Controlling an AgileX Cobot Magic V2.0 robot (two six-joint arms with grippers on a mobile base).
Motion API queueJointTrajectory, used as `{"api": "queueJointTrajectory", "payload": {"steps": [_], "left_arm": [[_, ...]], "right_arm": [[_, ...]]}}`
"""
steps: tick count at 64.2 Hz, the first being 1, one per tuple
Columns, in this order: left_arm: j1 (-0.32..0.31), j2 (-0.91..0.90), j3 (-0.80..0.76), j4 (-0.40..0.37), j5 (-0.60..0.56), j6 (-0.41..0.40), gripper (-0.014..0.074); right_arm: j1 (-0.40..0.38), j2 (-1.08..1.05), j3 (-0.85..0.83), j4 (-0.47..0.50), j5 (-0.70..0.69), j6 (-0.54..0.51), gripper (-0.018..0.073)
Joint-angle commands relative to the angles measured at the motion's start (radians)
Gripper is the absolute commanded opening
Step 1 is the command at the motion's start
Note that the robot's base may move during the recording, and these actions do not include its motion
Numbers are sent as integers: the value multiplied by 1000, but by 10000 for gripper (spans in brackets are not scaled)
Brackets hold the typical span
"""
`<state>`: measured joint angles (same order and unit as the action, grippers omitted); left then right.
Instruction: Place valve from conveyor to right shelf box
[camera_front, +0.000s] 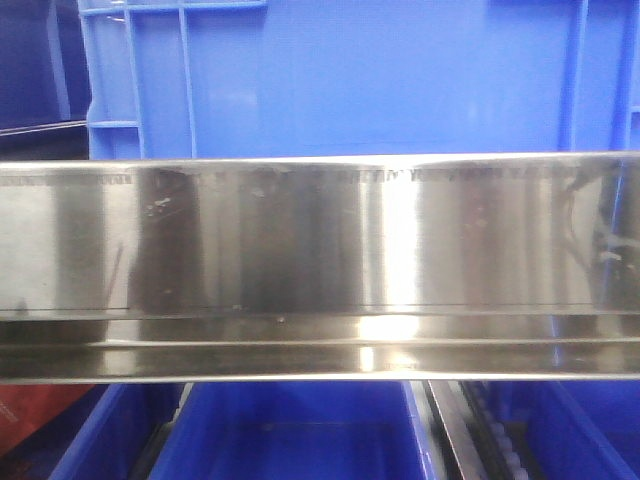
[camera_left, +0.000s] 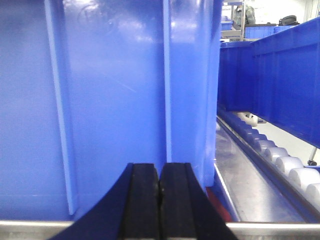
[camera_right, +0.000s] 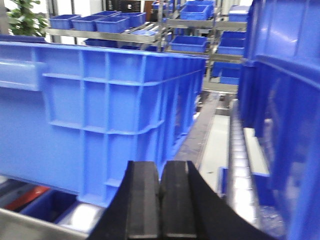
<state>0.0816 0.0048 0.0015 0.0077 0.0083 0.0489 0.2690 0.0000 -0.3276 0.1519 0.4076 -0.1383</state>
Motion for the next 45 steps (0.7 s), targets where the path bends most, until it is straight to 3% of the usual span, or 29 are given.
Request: {"api": "queueJointTrajectory", "payload": {"steps": [1,14,19,32,45], "left_arm": [[5,-5,-2,-8,-26,-8,-111],[5,-5,-2,-8,-26,-8,-111],[5,-5,-2,-8,-26,-8,-111],[5,-5,-2,-8,-26,-8,-111],[5,-5,-2,-8,-26,-8,-111]], "right_arm": [[-50,0,7,-27,-42,-2,-155],[-256,0,68,-63,-100,85,-155],[-298,0,118,-63,-150,86,-155],[-307,0,263,-63,-331,96,-155],[-291,0,328,-57,-423,96,-155]]}}
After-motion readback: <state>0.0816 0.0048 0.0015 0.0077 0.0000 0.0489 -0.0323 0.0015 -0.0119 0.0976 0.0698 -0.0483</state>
